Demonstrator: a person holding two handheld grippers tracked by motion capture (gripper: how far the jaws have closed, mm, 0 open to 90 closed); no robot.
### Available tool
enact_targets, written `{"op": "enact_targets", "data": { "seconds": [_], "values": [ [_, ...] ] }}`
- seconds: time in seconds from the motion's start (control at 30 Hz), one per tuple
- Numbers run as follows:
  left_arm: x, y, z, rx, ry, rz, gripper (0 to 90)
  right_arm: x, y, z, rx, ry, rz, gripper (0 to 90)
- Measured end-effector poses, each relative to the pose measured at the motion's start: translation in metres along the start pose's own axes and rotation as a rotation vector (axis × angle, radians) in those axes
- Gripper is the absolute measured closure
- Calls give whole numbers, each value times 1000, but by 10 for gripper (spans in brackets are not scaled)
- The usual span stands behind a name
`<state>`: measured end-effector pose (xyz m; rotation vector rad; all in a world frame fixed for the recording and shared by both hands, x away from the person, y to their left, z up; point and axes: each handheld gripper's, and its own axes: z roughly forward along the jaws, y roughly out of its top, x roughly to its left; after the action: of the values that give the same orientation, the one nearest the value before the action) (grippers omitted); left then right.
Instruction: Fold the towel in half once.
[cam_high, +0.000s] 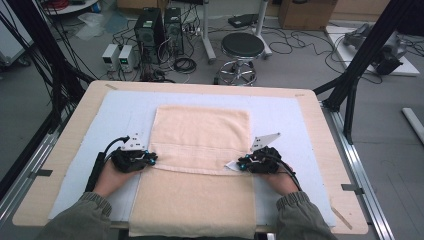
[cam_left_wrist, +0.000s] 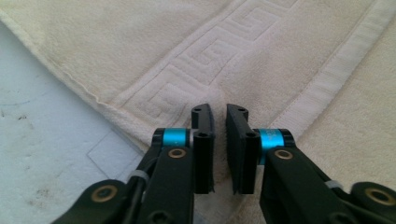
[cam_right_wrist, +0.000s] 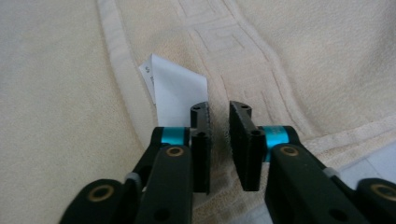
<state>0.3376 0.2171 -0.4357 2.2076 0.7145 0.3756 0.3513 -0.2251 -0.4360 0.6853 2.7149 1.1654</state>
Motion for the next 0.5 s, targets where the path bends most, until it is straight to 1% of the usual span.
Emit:
{"op": "enact_targets", "data": {
  "seconds": [0.07,0.13,0.17,0.23,0.33,0.37,0.43,0.47,0.5],
  "values": [
    [0,0,-1,2,3,1,848,-1,1,0,3,14,-5,844],
    [-1,1,-3,5,6,2,852,1,4,-1,15,6,-18,850],
    [0,2,-4,4,5,6,854,1,4,-1,14,6,-18,853],
    [0,4,-7,-7,7,-1,856,1,6,-4,10,8,-23,856],
    [-1,9,-15,-27,15,1,858,3,9,-10,-12,13,-26,859],
    [-3,12,-19,-43,18,8,859,4,10,-14,-21,16,-26,859],
    [-6,15,-24,-52,15,14,860,8,14,-20,-38,13,-33,859],
    [-8,16,-27,-52,15,19,860,10,16,-23,-44,14,-45,859],
    [-10,17,-30,-52,16,29,860,13,17,-26,-47,18,-50,859]
  ]
}}
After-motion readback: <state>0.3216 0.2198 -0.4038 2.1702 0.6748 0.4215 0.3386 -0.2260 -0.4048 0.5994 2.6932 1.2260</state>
